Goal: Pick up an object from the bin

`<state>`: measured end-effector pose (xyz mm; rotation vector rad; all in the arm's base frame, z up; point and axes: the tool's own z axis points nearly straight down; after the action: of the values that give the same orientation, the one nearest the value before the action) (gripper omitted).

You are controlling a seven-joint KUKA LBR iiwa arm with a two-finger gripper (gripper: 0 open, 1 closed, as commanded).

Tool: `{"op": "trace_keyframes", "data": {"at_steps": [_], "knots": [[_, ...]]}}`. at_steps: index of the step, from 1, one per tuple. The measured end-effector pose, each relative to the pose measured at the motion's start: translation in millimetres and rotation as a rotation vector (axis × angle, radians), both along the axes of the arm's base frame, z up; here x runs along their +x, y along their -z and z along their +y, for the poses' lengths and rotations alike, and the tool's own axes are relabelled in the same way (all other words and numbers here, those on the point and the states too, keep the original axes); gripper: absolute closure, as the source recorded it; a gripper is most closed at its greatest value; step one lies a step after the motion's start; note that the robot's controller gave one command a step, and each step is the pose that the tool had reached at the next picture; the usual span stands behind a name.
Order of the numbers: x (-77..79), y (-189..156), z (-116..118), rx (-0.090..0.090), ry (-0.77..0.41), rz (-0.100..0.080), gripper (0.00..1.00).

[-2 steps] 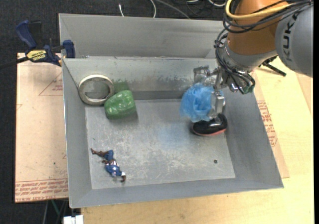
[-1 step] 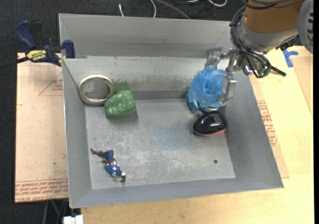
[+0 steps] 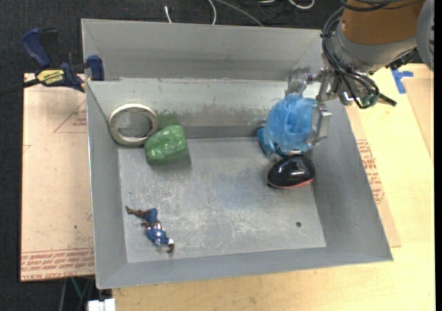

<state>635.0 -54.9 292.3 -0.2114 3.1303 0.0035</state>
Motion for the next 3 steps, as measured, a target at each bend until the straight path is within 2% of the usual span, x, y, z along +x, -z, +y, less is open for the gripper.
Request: {"op": "trace_keyframes", "data": {"at_steps": [1, 2, 3], "knots": [[-5.8, 51.2, -27.6, -0.002, -0.34, -0.008, 0.0], [-1.6, 30.1, -11.7, -0.001, -0.102, -0.013, 0.0], [0.6, 121.7, 1.1, -0.001, -0.321, -0.006, 0.0]]}}
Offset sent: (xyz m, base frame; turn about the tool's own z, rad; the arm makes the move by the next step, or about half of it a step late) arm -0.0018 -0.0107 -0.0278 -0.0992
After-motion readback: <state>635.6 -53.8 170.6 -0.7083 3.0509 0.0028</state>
